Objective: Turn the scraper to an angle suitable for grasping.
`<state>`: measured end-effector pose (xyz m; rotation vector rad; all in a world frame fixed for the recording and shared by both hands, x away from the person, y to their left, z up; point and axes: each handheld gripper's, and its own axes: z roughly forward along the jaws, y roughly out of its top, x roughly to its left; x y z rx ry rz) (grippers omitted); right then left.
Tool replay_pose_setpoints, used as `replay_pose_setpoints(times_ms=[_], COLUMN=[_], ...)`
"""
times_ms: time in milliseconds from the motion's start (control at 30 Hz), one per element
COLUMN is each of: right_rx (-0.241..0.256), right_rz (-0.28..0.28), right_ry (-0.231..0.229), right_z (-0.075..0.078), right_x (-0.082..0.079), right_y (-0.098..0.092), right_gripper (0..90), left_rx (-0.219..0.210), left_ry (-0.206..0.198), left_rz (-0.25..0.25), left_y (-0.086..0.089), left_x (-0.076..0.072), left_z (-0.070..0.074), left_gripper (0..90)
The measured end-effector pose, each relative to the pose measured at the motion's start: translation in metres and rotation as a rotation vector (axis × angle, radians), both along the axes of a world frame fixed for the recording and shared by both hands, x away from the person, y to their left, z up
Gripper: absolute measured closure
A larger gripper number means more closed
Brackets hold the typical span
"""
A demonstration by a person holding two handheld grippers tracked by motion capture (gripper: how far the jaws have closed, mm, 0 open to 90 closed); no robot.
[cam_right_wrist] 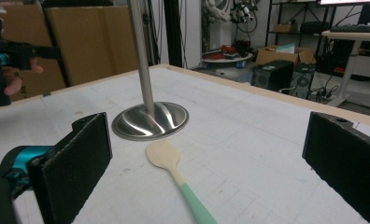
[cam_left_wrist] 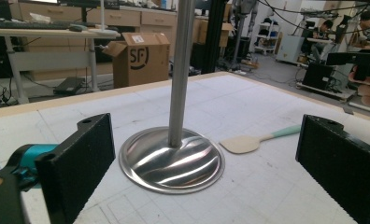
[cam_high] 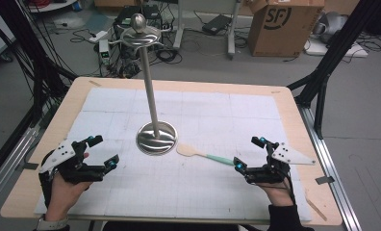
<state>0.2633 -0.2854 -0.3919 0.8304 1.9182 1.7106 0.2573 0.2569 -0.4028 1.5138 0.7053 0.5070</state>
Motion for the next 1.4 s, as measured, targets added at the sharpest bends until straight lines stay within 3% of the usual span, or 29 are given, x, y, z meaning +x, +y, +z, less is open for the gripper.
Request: replay_pose_setpoints(times_ms=[167, 333, 400, 500, 567, 900, 1267, 1400], right_rx=[0.011, -0.028, -0.040, -0.054, -0.053, -0.117, -0.160, -0.189], right_rz=[-0.002, -0.008, -0.004, -0.028, -0.023, -0.021, -0.012, -0.003], right_ry=[0.003, 0.030, 0.033, 0.010, 0.030, 0.166, 0.240, 0.291], right_z=[0.000, -0.002, -0.003, -0.002, -0.001, -0.011, -0.021, -0.027], right_x=[0.000, 0.004, 0.004, 0.002, 0.003, 0.015, 0.031, 0.038], right_y=[0.000, 0.002, 0.003, 0.006, 0.010, 0.021, 0.033, 0.039], right_gripper=[0.1, 6.9, 18.7, 23.7, 42.3, 88.0, 89.2, 89.3], left_rx=[0.002, 0.000, 0.002, 0.001, -0.006, -0.004, -0.001, 0.000], left_ry=[0.004, 0.008, 0.013, 0.010, 0.008, 0.016, 0.024, 0.025], left_rz=[-0.001, 0.003, 0.004, 0.011, 0.014, 0.020, 0.021, 0.021], left_y=[0.000, 0.000, -0.001, -0.001, -0.001, 0.000, 0.000, 0.001], left_x=[0.000, 0.000, 0.001, 0.001, 0.000, 0.001, -0.001, -0.001], left_z=[0.000, -0.001, -0.001, -0.001, -0.001, -0.002, -0.003, -0.003], left_gripper=[5.2, 5.2, 5.2, 5.2, 5.2, 5.2, 5.2, 5.2])
